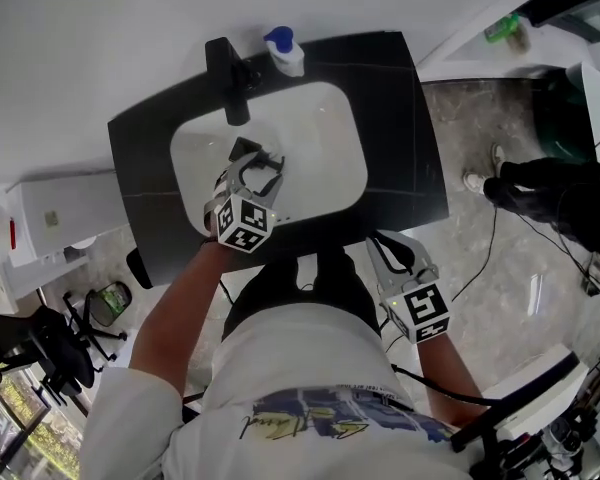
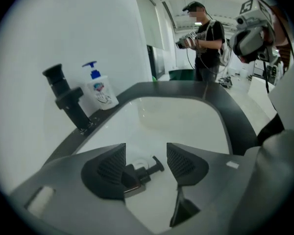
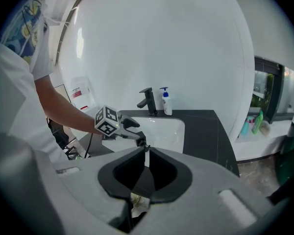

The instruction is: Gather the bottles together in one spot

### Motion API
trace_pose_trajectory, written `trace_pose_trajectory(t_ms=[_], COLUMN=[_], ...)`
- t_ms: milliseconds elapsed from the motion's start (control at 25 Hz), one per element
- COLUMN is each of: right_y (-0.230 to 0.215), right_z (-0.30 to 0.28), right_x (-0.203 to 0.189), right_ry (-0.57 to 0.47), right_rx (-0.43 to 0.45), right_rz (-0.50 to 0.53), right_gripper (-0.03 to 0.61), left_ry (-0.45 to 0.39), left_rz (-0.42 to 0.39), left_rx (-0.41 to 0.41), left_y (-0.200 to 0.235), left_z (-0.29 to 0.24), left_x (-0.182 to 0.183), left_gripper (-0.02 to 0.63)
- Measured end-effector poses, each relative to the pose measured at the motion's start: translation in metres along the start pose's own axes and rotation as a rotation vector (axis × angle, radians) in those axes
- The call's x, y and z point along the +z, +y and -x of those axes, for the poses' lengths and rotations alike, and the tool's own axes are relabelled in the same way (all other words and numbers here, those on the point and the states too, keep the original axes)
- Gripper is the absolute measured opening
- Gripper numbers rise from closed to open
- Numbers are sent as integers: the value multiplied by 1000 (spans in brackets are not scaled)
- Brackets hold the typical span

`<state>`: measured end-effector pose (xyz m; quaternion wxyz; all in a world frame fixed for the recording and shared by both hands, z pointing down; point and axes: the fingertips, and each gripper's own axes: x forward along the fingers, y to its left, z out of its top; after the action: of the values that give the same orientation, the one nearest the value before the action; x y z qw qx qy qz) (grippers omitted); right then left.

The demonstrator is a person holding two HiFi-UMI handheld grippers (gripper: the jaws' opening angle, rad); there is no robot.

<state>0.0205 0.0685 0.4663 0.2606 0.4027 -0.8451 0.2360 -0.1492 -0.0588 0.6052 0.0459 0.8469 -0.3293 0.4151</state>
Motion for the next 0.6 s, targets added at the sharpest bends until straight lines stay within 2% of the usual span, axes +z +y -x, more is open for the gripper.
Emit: trace_pose_trajectory(t_ms=[200,400,600], right_y=[10,13,13], right_z=[-2,-1,3], right_x=[-6,-11,-19], right_ry=[-1,-9,-8], right_rx=[-35,-85,-132], right_rz=[-30,-73,-112], right_gripper=[29,29,29], left_ry=[158,235,332], left_rz=[-255,-512,-699], left_rx=[-127,-209,-256], left_y=[-14,-21,-20], left_z=[-22,-44,-68], left_x=[-36,-54,-74], left_gripper=[273,273,267])
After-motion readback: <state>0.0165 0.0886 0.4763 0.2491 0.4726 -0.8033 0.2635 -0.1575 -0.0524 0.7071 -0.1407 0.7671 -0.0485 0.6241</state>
